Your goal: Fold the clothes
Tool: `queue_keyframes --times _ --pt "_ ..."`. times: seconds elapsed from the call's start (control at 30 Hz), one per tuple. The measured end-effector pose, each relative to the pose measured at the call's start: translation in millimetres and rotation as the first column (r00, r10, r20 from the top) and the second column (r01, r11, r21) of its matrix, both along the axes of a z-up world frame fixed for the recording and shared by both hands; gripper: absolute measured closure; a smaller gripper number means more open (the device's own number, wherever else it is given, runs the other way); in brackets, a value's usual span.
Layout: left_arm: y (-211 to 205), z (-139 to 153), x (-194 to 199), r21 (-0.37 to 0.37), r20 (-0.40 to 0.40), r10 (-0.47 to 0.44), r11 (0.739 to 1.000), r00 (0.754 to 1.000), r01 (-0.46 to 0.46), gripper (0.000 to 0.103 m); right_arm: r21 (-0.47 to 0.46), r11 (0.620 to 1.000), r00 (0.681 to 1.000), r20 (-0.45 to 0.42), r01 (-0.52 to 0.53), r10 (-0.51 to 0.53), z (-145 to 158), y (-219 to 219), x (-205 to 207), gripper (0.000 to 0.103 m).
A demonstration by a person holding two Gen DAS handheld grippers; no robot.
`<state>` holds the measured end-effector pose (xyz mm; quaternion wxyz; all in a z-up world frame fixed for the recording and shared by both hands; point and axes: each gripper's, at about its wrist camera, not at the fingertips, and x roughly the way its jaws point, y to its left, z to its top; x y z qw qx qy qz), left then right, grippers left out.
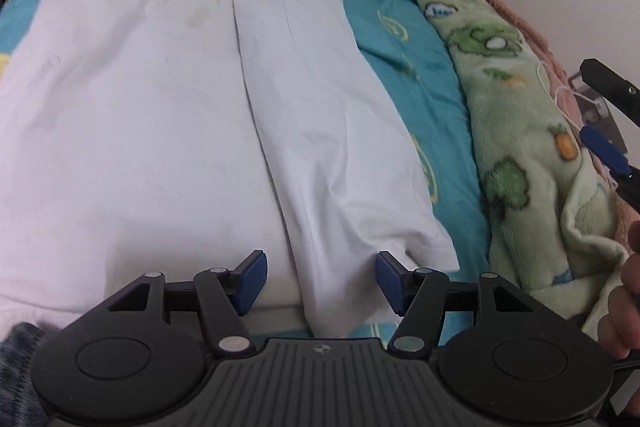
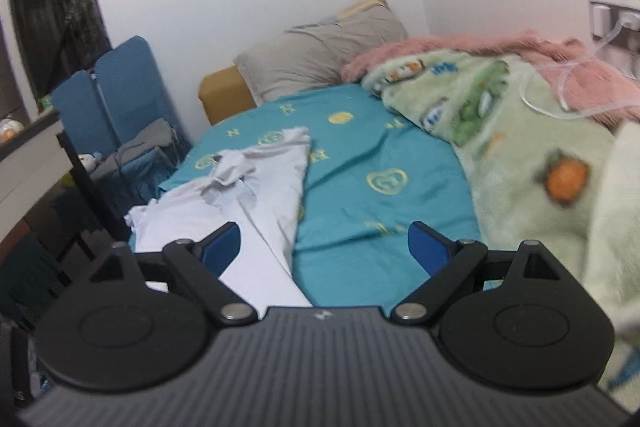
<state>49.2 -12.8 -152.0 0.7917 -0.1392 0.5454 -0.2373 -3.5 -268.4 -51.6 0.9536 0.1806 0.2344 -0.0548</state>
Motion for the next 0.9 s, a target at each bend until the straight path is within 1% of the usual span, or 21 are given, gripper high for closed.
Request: queue_keyframes --times 0.03,0.07,0.1,0.13,0.17,0.23,0.3,0.4,0.47,0.53,0.57,0.6,0.63,0.7,0.77,0.8,0.83,0.87,0.9 --pt "-0.3 -1.0 1.2 -0.006 -0.001 -0.002 1.000 1.000 0.002 0.045 0.026 1.000 1.000 -0.015 0.000 0.000 -4.3 -1.2 -0.6 0.011" --pt "-0.7 -1.9 2.5 -0.013 -0.002 -0.005 1.000 1.000 0.005 0.059 0.046 0.999 0.999 -0.033 -0.001 0.003 -8.8 -2.2 1.0 0.011" --pt "0.9 0.9 3.1 -0.022 0.008 -0.004 1.000 1.000 0.004 0.070 0.055 0.999 0.999 -0.053 -0.001 0.004 -12.6 -2.8 4.4 0.011" --pt "2.8 4.3 3.7 -0.031 0.018 -0.002 1.000 1.000 0.003 0.094 0.055 0.999 0.998 -0.070 0.002 0.002 -15.4 -2.6 8.4 0.011" --pt "4.6 7.6 4.3 -0.040 0.029 0.000 0.999 1.000 0.001 0.101 0.052 0.999 0.996 -0.086 0.006 -0.002 -18.0 -2.1 12.5 0.011" --pt "8.3 14.3 5.4 -0.058 0.050 0.004 0.998 0.999 -0.001 0.102 0.058 0.998 0.995 -0.102 0.012 -0.006 -22.0 -2.0 17.5 0.011" --pt "21.0 28.6 6.0 -0.115 0.049 0.009 0.993 0.999 -0.003 0.102 0.065 0.998 0.993 -0.116 0.016 -0.008 -25.9 -2.1 21.1 0.011" --pt "50.1 40.2 6.1 -0.191 0.006 0.037 0.981 0.999 -0.035 0.102 0.066 0.998 0.990 -0.139 0.019 -0.009 -31.5 -3.0 22.7 0.011" --pt "68.7 40.1 5.3 -0.150 -0.003 0.071 0.986 0.997 -0.071 0.102 0.073 0.997 0.990 -0.144 0.018 -0.008 -33.2 -4.3 23.2 0.011" --pt "75.5 32.3 6.4 -0.056 -0.012 0.098 0.994 0.995 -0.098 0.102 0.080 0.997 0.990 -0.144 0.017 -0.005 -34.2 -4.9 24.2 0.011" --pt "71.7 27.2 6.4 0.010 -0.007 0.086 0.996 0.996 -0.085 0.102 0.080 0.997 0.990 -0.143 0.013 -0.002 -34.1 -4.1 25.3 0.011" --pt "67.0 21.9 6.3 0.078 -0.003 0.070 0.995 0.998 -0.069 0.102 0.078 0.997 0.990 -0.142 0.008 0.003 -34.1 -2.8 26.1 0.011" --pt "61.2 18.4 5.4 0.130 0.011 0.056 0.990 0.998 -0.057 0.102 0.072 0.997 0.990 -0.140 0.001 0.009 -33.5 -1.1 26.4 0.011" --pt "49.2 11.7 3.2 0.229 0.039 0.027 0.973 0.999 -0.035 0.101 0.056 0.998 0.991 -0.133 -0.012 0.019 -31.7 2.6 26.1 0.011" --pt "43.8 13.2 2.4 0.259 0.064 0.014 0.965 0.998 -0.030 0.100 0.042 0.999 0.992 -0.124 -0.025 0.030 -29.6 6.3 25.3 0.011" --pt "44.1 17.7 1.2 0.258 0.090 0.019 0.965 0.996 -0.042 0.098 0.037 0.999 0.993 -0.117 -0.031 0.036 -28.2 8.0 24.4 0.011" --pt "44.7 22.5 -0.1 0.254 0.118 0.026 0.966 0.993 -0.055 0.089 0.032 0.999 0.994 -0.104 -0.039 0.042 -26.1 10.0 23.0 0.011" --pt "45.3 27.4 -1.3 0.250 0.145 0.033 0.966 0.989 -0.069 0.077 0.026 0.998 0.995 -0.087 -0.048 0.050 -23.6 12.1 21.3 0.011" --pt "45.9 32.3 -2.6 0.246 0.173 0.040 0.966 0.984 -0.082 0.069 0.021 0.998 0.996 -0.071 -0.057 0.058 -21.1 14.1 19.6 0.011"
